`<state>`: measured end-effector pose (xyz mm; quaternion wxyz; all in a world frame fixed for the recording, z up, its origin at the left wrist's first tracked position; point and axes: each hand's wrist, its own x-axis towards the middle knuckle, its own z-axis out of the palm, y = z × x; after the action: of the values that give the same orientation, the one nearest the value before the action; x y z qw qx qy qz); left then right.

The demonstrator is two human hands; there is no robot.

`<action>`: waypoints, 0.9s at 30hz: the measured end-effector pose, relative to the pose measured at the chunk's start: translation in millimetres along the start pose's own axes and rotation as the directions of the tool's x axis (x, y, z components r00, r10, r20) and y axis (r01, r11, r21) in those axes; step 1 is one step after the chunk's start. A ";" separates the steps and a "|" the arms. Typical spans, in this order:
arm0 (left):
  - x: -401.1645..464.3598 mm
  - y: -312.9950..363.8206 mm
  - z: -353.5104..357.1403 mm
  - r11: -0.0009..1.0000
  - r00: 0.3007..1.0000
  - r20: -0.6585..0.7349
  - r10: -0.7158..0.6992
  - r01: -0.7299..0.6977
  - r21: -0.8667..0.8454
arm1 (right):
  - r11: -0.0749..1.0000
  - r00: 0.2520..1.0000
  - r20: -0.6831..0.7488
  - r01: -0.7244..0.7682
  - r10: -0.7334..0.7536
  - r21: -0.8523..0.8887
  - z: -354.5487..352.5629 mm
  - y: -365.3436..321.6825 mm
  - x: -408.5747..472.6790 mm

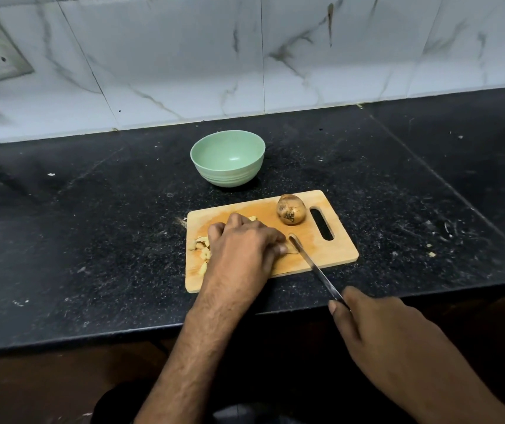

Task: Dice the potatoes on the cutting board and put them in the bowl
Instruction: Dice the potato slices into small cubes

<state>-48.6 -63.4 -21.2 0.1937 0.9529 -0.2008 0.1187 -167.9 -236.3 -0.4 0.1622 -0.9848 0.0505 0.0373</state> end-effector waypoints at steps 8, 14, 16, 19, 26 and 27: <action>-6.6 13.2 4.1 0.992 0.993 -0.004 -0.122 0.122 0.038 | 1.000 1.000 -0.016 0.014 -0.014 0.001 -2.6 -9.3 -1.0; -6.4 17.9 5.6 0.975 0.976 0.002 -0.217 0.217 -0.040 | 0.999 1.000 0.009 0.013 -0.013 -0.050 -3.0 -9.6 -0.6; -4.7 18.1 4.5 0.973 0.974 0.016 -0.225 0.226 -0.050 | 0.998 1.000 0.021 0.018 -0.017 -0.058 -3.3 -10.1 0.1; -3.0 18.1 4.2 0.970 0.972 0.021 -0.234 0.235 -0.065 | 0.997 0.999 0.030 0.025 -0.023 -0.068 -6.2 -11.2 0.3; -0.8 21.4 5.4 0.970 0.971 0.010 -0.237 0.238 -0.055 | 0.993 0.999 0.026 0.041 -0.039 -0.108 -6.9 -13.1 4.9; -0.1 21.1 5.6 0.967 0.970 0.009 -0.243 0.243 -0.071 | 0.993 0.999 0.022 0.042 -0.040 -0.108 -6.2 -13.4 6.1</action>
<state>-56.9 -83.5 -19.5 0.2409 0.9628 -0.0866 0.0868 -160.0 -226.2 9.2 0.1095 -0.9926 0.0264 0.0463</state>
